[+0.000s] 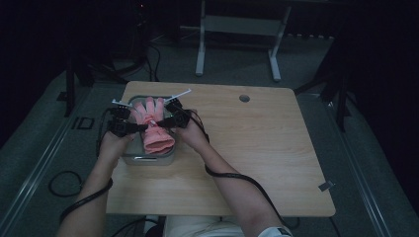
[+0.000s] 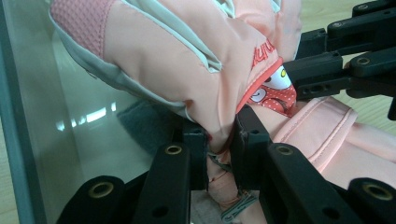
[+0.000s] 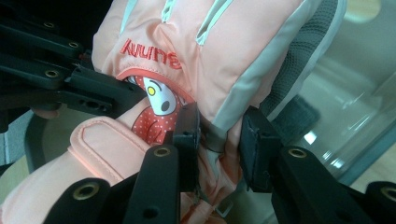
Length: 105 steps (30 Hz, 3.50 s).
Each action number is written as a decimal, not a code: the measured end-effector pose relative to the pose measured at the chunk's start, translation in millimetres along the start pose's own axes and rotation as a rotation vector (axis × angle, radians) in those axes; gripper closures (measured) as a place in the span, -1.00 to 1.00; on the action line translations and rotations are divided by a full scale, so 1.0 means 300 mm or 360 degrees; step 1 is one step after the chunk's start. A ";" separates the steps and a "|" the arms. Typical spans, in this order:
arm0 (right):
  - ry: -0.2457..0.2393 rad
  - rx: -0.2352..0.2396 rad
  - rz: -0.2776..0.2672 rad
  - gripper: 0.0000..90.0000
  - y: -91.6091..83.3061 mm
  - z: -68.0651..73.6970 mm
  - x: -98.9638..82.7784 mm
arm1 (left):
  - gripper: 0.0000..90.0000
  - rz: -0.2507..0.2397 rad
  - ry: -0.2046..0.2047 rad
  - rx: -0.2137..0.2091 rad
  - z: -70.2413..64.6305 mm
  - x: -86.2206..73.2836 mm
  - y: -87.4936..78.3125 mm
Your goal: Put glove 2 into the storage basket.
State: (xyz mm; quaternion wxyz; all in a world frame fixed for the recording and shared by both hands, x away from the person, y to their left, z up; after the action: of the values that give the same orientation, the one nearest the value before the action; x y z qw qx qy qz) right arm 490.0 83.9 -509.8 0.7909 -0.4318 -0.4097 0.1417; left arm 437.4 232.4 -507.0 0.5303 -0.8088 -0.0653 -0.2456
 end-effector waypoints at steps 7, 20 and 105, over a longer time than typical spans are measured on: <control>-0.0017 -0.0032 0.0045 0.55 0.031 0.007 -0.010 | 0.72 0.0062 0.0005 0.0049 0.010 -0.021 0.021; 0.0063 -0.0062 0.0076 0.37 0.049 -0.009 0.000 | 0.47 0.0016 -0.0043 0.0175 0.039 -0.022 0.043; -0.0274 -0.0036 -0.0164 -0.57 -0.313 -0.124 -0.272 | -0.94 -0.0365 0.0676 0.0055 -0.510 -0.104 -0.024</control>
State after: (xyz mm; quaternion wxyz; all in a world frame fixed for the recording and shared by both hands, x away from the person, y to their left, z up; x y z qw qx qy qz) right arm 455.6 -39.3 -488.5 0.7542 -0.4052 -0.4994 0.1329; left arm 357.5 104.1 -467.2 0.5144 -0.7172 -0.0480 -0.4678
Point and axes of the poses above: each handheld gripper's, and its own axes: y roughly forward along the jaws, x roughly out of its top, z roughly to its left, the point moved 5 cm from there along y, roughly forward along the jaws, and after that the axes turned 10 degrees about z, right-handed, at the moved point
